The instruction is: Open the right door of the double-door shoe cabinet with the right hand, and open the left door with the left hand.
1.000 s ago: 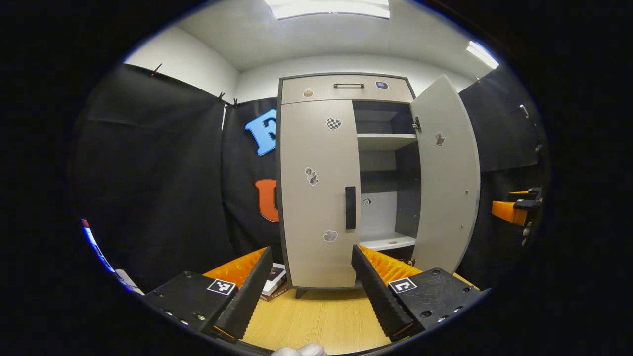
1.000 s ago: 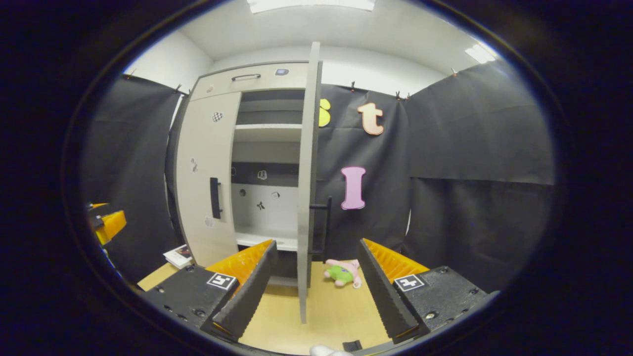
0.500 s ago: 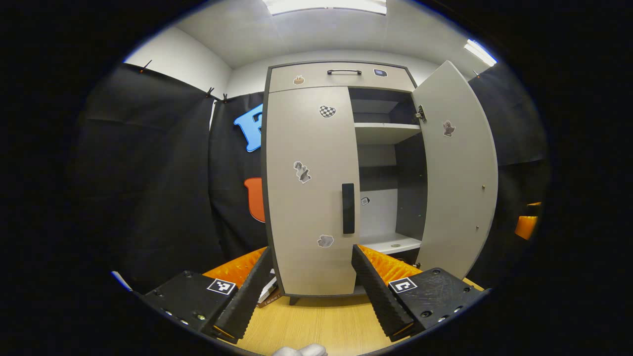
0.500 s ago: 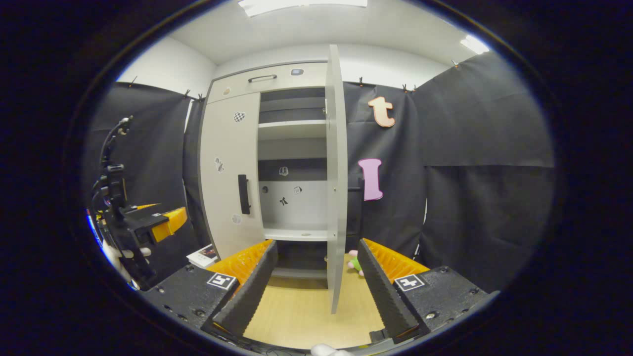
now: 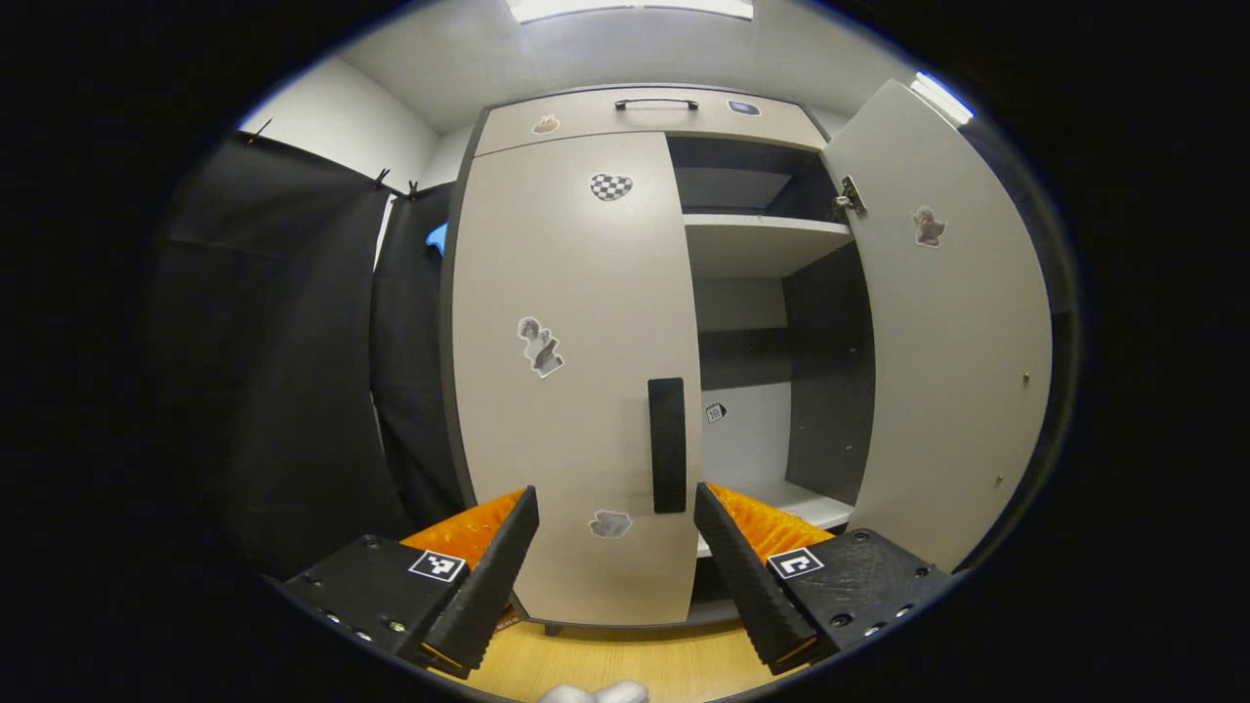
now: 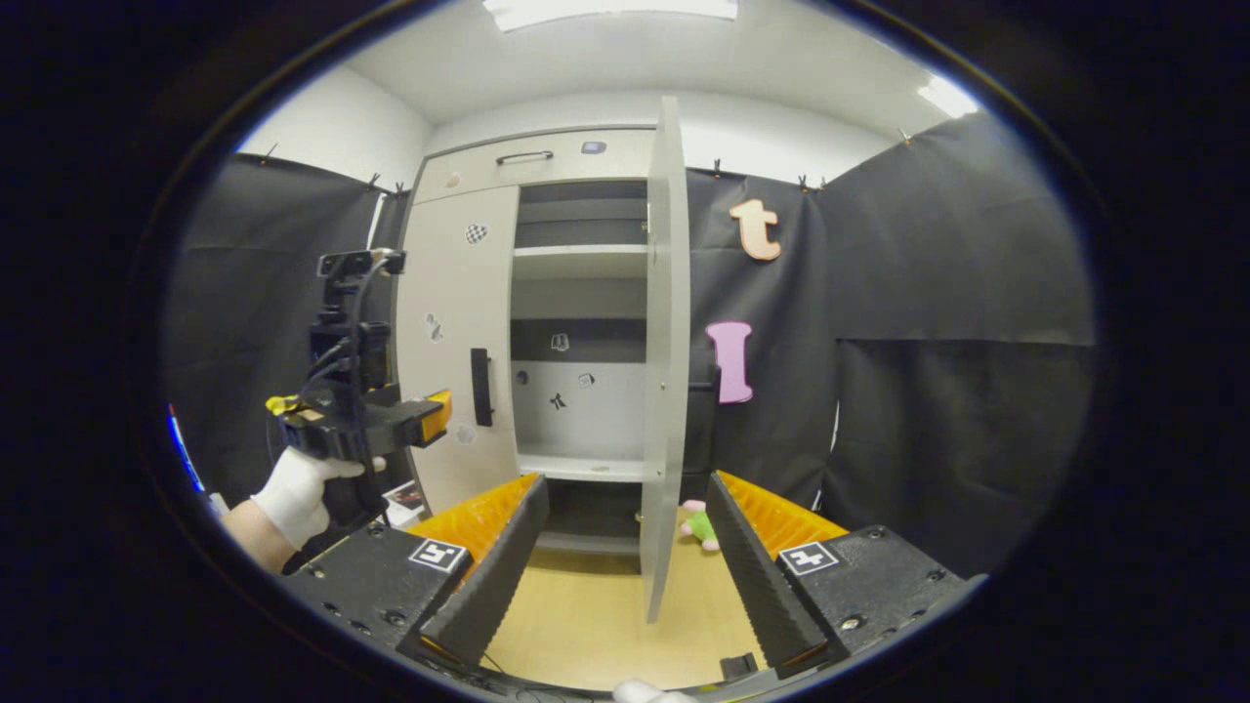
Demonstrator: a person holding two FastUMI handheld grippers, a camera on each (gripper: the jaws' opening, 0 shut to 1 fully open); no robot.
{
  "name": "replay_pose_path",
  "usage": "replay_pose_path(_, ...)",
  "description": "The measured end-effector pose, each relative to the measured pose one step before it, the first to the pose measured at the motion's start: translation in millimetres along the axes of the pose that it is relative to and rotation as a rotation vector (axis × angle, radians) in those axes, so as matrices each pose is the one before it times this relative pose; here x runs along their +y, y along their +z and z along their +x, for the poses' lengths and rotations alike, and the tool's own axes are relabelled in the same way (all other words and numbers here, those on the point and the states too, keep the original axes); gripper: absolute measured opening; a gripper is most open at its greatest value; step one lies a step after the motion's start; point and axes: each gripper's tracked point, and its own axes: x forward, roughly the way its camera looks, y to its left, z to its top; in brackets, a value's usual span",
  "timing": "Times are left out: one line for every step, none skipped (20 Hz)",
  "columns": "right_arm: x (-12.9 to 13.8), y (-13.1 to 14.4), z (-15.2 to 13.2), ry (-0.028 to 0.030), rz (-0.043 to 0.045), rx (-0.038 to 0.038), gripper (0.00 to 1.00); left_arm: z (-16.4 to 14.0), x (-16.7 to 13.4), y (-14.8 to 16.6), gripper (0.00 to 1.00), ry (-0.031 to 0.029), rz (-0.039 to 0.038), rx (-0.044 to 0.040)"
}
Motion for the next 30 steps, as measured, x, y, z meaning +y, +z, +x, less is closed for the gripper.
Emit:
replay_pose_path(-1.87,0.5,1.56,-0.00713,-0.00278,0.00167,1.0,10.25,-5.44,1.42,0.96,-0.00795,0.00007,-0.00101)
replay_pose_path(-2.96,-0.18,1.16,-0.0067,0.00044,-0.00083,1.0,9.46,-5.69,0.85,0.96,-0.00559,-0.00317,-0.00325)
replay_pose_path(-3.46,0.67,1.65,-0.0081,0.00011,0.00363,1.0,9.37,-3.33,0.66,0.96,-0.00565,-0.00013,-0.00047)
replay_pose_path(-2.93,-0.44,2.63,-0.00673,0.00167,0.00243,1.0,8.54,-3.49,0.51,0.96,-0.00348,0.00301,-0.00082)
replay_pose_path(-4.0,0.2,2.42,-0.00981,0.00033,0.00388,1.0,7.24,-2.79,0.53,0.96,-0.00178,0.00255,-0.0039)
replay_pose_path(-3.41,-0.12,2.32,-0.00721,0.00011,0.00369,1.0,7.62,-2.12,0.56,0.96,-0.00143,0.00331,-0.00051)
replay_pose_path(-2.37,-0.2,2.98,-0.00612,0.00047,0.00232,1.0,9.13,-2.62,-0.55,0.96,-0.00514,0.00247,0.00005)
replay_pose_path(-2.55,-0.43,2.1,-0.00687,0.00086,0.00283,1.0,6.71,0.24,-0.79,0.96,0.00274,0.00139,0.0028)
replay_pose_path(-1.68,-0.24,2.92,-0.0026,0.00078,0.00288,1.0,7.5,-0.38,-1.1,0.96,-0.00124,-0.00455,0.0036)
replay_pose_path(-1.52,-0.52,1.86,-0.00324,0.00006,0.00317,1.0,5.67,-0.87,-0.71,0.96,-0.00106,-0.008,0.00417)
replay_pose_path(-1.05,-0.61,1.38,-0.00106,-0.00278,0.00611,1.0,6.17,0.98,-1.3,0.96,0.00324,-0.00694,0.00373)
replay_pose_path(0.23,-0.47,3.15,0.00008,-0.00324,0.00422,1.0,5.34,-0.06,-0.92,0.96,0.00009,-0.00361,0.0034)
replay_pose_path(0.33,0.11,1.88,-0.00029,-0.00347,0.00458,1.0,4.69,0.28,-2.14,0.96,0.00135,-0.00022,0.00716)
replay_pose_path(0.77,0.29,1.36,0.00068,-0.00238,0.00368,1.0,3.52,0.08,-2.55,0.96,-0.00115,0.00327,0.00744)
replay_pose_path(0.01,0.61,0.92,0.0,-0.00142,0.00098,1.0,3.68,0.78,-1.79,0.96,0.00202,-0.00172,0.00368)
replay_pose_path(0.19,0.12,-0.06,0.00085,-0.00113,0.00043,1.0,1.66,-0.9,-2.58,0.96,-0.00419,-0.0033,0.00845)
replay_pose_path(-0.23,0.53,0.52,0.00045,-0.00089,0.00047,1.0,2.11,-0.07,-1.63,0.93,-0.00146,-0.00135,0.00468)
replay_pose_path(0.35,1.59,1.5,0.00208,-0.00052,-0.00277,1.0,2.26,0.59,-0.79,0.9,0.0016,-0.00044,0.00343)
replay_pose_path(-0.59,1.66,0.79,-0.00126,-0.00069,-0.00298,1.0,2.47,-0.16,-2.52,0.8,-0.00317,-0.0036,0.00921)
replay_pose_path(-0.11,-0.53,0.32,0.00043,-0.00107,-0.00175,1.0,2.82,-2.35,-4.55,0.75,-0.01163,-0.00838,0.01533)
replay_pose_path(-0.75,0.64,0.54,0.00011,-0.00026,-0.00079,1.0,3.04,-1.81,-3.8,0.71,-0.00758,-0.00948,0.01436)
replay_pose_path(-0.47,0.88,0.27,-0.00034,-0.00081,-0.00161,1.0,3.22,0.39,-4.16,0.71,0.00049,-0.00183,0.01548)
replay_pose_path(-0.95,1.28,1.8,0.00067,0.001,-0.00289,1.0,0.36,-2.73,-2.79,0.71,-0.01803,-0.00642,0.01382)
replay_pose_path(-1.44,1.01,0.13,-0.00135,0.00019,-0.00272,1.0,-0.66,-1.4,4.42,0.71,0.00245,-0.01135,-0.02398)
replay_pose_path(-1.92,-0.36,0.07,-0.0033,0.00044,-0.00061,1.0,0.69,-0.27,1.52,0.67,-0.00249,0.00367,-0.00491)
replay_pose_path(-1.03,-1.08,-0.28,-0.00225,0.00146,0.0014,1.0,0.37,-1.62,-0.77,0.66,-0.00546,-0.00067,0.00029)
replay_pose_path(-1.09,-0.62,0.79,0.00033,0.00237,0.00339,1.0,0.24,-0.9,-0.25,0.55,0.00447,0.00373,0.0054)
replay_pose_path(0.3,-0.87,-0.39,0.0001,0.00168,0.0035,1.0,-1.04,-0.93,0.25,0.43,0.00245,0.00391,0.00084)
replay_pose_path(1.03,-0.06,-0.22,0.00206,-0.00036,0.00207,1.0,1.71,0.58,-0.25,0.33,0.00325,0.00059,0.00016)
replay_pose_path(-0.35,-0.51,-1.16,0.00082,-0.00064,0.00153,1.0,-1.34,0.51,-0.15,0.33,0.0012,0.0042,0.0026)
